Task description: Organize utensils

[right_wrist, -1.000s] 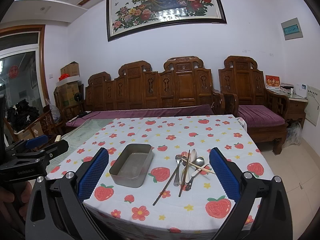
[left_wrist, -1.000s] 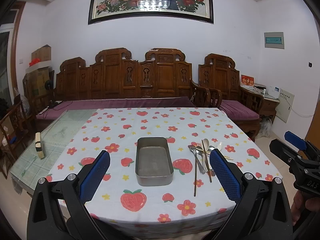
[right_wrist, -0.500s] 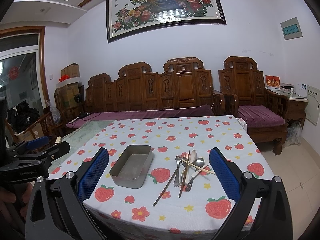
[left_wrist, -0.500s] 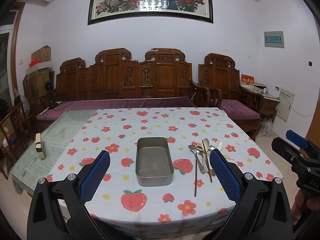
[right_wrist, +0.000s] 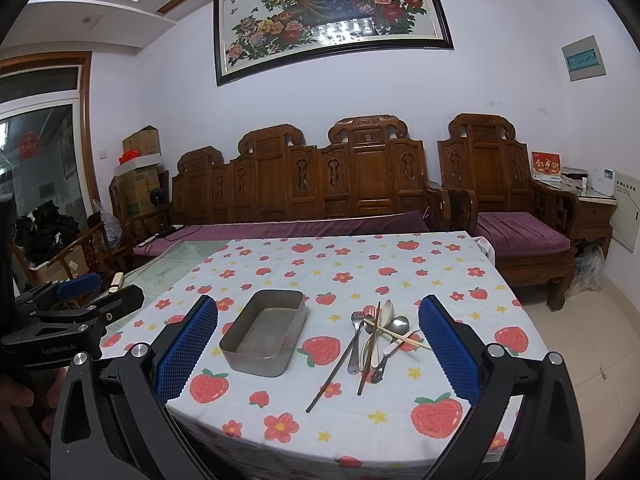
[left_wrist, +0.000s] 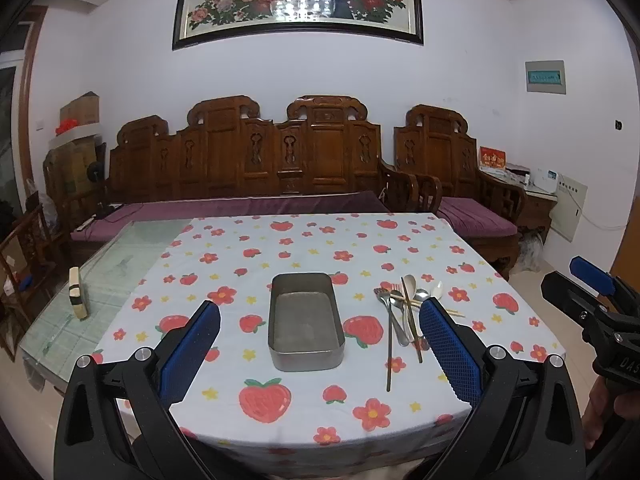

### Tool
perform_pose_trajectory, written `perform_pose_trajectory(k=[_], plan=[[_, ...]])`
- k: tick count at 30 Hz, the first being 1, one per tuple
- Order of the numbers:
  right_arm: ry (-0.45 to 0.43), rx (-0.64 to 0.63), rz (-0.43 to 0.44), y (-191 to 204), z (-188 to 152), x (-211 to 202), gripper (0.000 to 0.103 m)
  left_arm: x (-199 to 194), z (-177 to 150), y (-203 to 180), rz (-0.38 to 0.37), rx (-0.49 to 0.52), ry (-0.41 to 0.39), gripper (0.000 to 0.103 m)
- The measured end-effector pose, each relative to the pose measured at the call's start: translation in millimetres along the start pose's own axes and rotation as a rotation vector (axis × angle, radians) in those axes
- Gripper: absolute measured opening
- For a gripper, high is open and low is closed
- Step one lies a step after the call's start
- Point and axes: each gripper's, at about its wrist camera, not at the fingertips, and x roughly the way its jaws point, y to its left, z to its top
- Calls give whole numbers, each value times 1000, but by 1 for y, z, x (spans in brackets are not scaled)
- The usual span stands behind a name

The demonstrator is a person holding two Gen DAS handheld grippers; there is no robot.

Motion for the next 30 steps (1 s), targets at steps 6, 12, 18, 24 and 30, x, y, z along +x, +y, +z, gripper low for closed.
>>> perform_pose_trajectory(k=[6,12,18,24,30], plan=[[9,-2,0,1,0,1,101,7,-5,1,-9,7,20,97],[34,6,-1,-9,-9,12,101,26,-16,0,-27,17,77,97],[61,19,-2,-22,-21,27,101,49,-30,-2,-54,32,152,97],[101,25,-12,-40,-36,51,96,78,-45,-9,-74,60,213,97],[162,28,-20,-61,-52,85,82,108,-54,-17,-104,99,267,97]])
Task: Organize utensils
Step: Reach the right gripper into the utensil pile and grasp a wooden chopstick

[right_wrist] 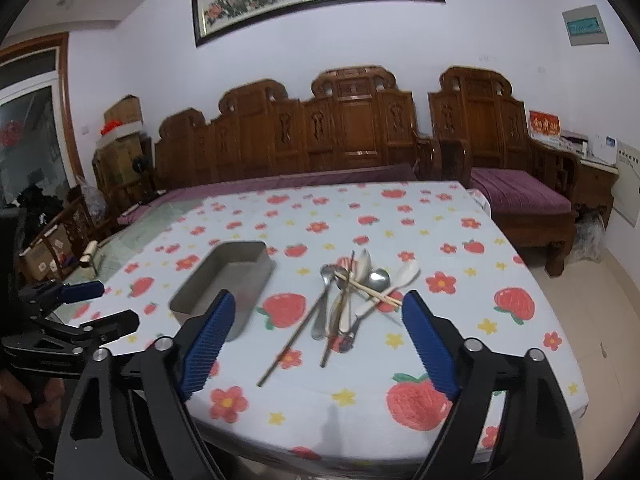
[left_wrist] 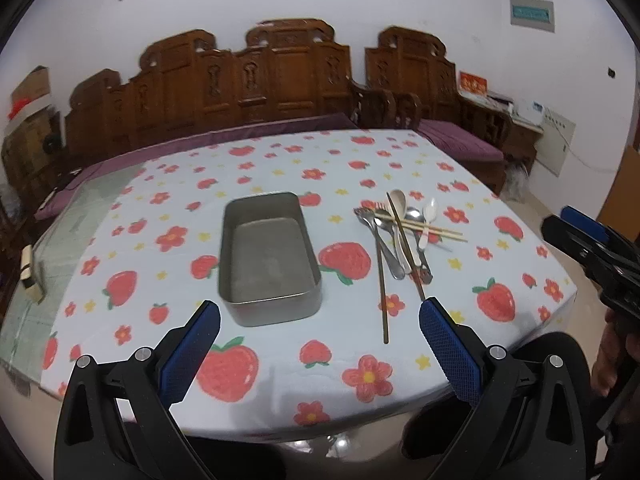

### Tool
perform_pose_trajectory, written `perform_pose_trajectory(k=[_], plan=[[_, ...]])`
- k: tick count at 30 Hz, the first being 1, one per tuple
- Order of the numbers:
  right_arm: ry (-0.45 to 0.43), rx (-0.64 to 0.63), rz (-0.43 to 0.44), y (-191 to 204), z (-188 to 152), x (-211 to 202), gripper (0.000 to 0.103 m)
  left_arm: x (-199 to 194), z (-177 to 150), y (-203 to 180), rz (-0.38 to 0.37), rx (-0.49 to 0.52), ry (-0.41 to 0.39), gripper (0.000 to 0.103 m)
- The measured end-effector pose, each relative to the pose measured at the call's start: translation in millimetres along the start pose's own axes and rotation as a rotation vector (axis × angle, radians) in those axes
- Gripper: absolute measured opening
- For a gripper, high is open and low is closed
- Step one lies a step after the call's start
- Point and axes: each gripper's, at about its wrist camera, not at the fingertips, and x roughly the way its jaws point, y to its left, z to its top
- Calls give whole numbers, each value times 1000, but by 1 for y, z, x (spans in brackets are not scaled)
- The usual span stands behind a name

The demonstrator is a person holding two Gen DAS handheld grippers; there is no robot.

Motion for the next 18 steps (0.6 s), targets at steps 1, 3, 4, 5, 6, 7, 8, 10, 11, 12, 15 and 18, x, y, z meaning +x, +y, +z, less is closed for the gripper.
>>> perform_pose_trajectory(k=[1,3,4,5,6,7,8,10,11,12,15,18], plan=[[15,1,1,-4,-2,9,80,6,0,-2,-8,11,9,97],[58,3,2,-10,-7,26,67,16,1,-5,-13,23,24,97],[91,2,11,-13,-11,39,63,21,1,-5,-14,24,29,97],[115,-1,22,-15,-14,49,58,26,1,-6,-24,24,35,97],[130,-3,27,-16,-17,57,53,31,1,-6,-35,25,42,97],[162,-3,36,-19,-21,71,51,36,0,-7,-42,31,52,97],[185,-2,47,-21,-25,82,46,41,0,-9,-44,40,59,97],[230,-1,66,-22,-32,104,40,49,-1,-13,-56,61,65,97],[248,-4,77,-21,-34,114,36,53,-2,-15,-63,71,65,97],[263,-7,85,-20,-36,121,32,57,-3,-16,-72,78,67,97],[331,-20,107,-16,-45,155,26,68,-5,-18,-96,80,79,97],[369,-55,105,-9,-53,177,23,79,-8,-18,-116,84,96,96]])
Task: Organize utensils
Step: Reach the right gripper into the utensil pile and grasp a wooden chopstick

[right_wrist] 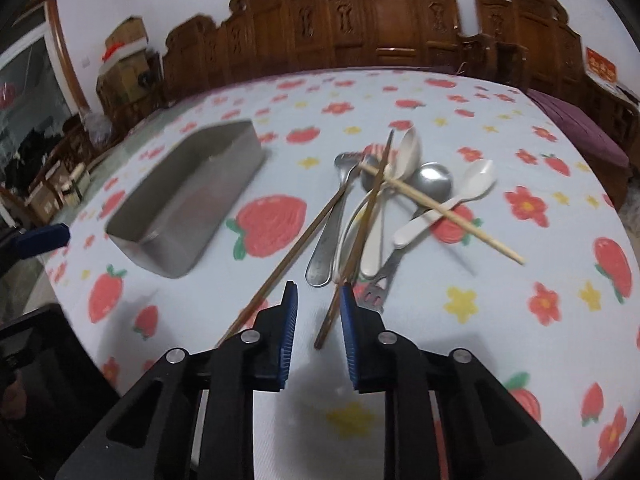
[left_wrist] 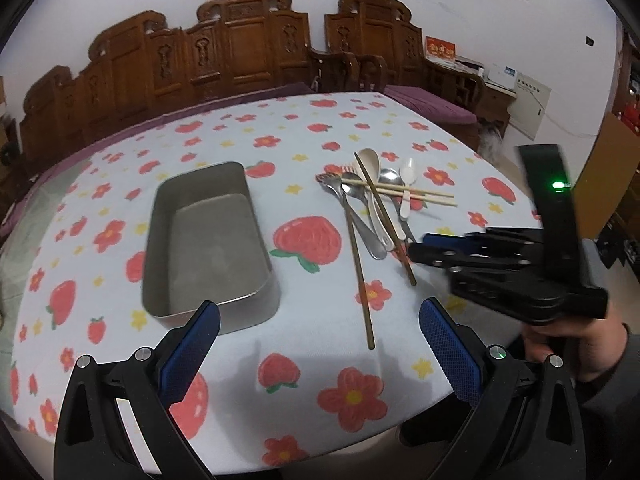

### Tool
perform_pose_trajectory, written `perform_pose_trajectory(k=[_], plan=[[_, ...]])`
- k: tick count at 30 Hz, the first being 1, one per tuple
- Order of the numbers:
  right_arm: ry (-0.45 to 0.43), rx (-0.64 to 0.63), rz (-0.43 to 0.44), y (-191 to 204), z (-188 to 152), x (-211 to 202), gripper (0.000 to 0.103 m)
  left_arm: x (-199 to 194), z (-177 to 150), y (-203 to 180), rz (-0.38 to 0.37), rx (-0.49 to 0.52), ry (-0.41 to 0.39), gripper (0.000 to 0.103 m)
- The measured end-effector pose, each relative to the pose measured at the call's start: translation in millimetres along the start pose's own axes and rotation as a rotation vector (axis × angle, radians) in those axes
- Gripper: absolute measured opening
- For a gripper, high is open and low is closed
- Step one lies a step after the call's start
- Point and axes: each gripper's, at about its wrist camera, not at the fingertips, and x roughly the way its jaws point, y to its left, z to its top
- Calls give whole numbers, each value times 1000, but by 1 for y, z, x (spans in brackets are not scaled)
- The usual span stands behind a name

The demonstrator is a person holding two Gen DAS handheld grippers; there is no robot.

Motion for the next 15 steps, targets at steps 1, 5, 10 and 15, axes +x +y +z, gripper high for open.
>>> perform_pose_trajectory(k=[1,5,10,15], plan=[[13,-8,-7,1,0,7,23,3,0,0,-1,2,3,94],[55,-13,-25,0,-4,25,17,13,-4,2,-5,9,21,84],[66,-42,-73,2,-5,29,12,21,-9,6,-25,-9,46,74],[57,-15,-79,-5,-9,20,6,27,-10,3,-51,-4,63,63]])
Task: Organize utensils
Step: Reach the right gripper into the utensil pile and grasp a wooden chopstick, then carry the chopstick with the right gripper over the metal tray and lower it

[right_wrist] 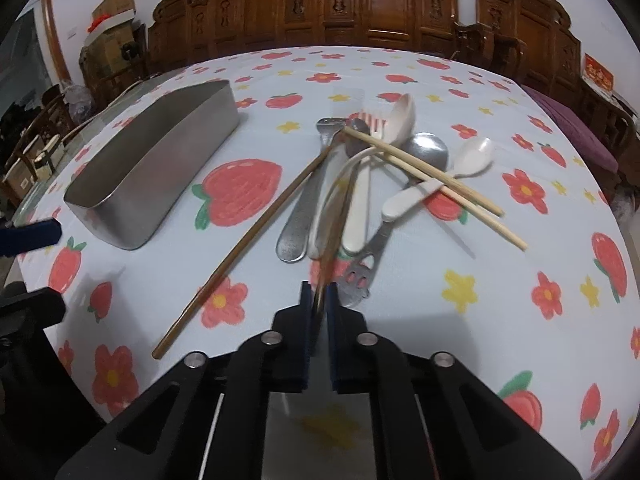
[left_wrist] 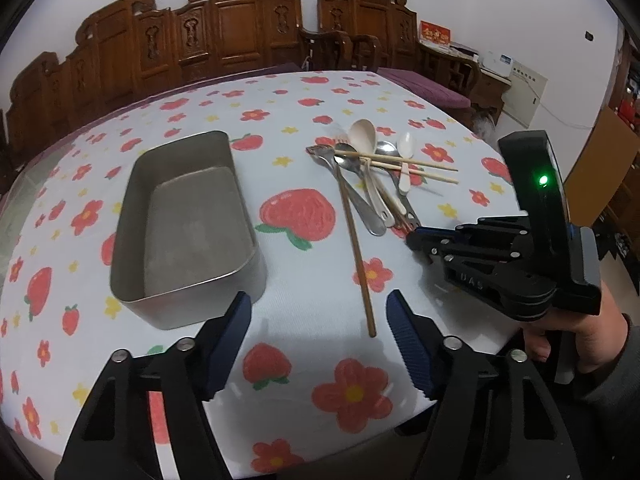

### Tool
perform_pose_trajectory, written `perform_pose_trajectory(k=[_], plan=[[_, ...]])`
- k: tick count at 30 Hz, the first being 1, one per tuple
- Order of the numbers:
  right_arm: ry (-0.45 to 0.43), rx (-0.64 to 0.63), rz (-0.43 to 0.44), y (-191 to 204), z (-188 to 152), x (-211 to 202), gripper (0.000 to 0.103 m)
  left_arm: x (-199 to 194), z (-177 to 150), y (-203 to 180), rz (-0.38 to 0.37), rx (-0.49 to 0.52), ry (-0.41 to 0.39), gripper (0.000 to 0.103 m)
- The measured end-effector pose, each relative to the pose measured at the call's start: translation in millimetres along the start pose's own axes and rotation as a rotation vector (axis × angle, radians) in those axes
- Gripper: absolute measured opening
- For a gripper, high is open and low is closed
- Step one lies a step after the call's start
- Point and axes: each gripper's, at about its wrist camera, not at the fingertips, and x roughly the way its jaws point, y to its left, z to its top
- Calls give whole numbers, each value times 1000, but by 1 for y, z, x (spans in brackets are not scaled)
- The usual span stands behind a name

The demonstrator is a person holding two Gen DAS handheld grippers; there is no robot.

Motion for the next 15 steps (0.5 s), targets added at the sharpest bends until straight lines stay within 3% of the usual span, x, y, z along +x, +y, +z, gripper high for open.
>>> perform_pose_trajectory(k=[8,15], plan=[[-108,73,-20,-20,-4,-42,6,25,9,-19,-61,35,50,40],[-138,99,-25,-31,-8,-49,6,67,18,-35,-53,79,123,24]])
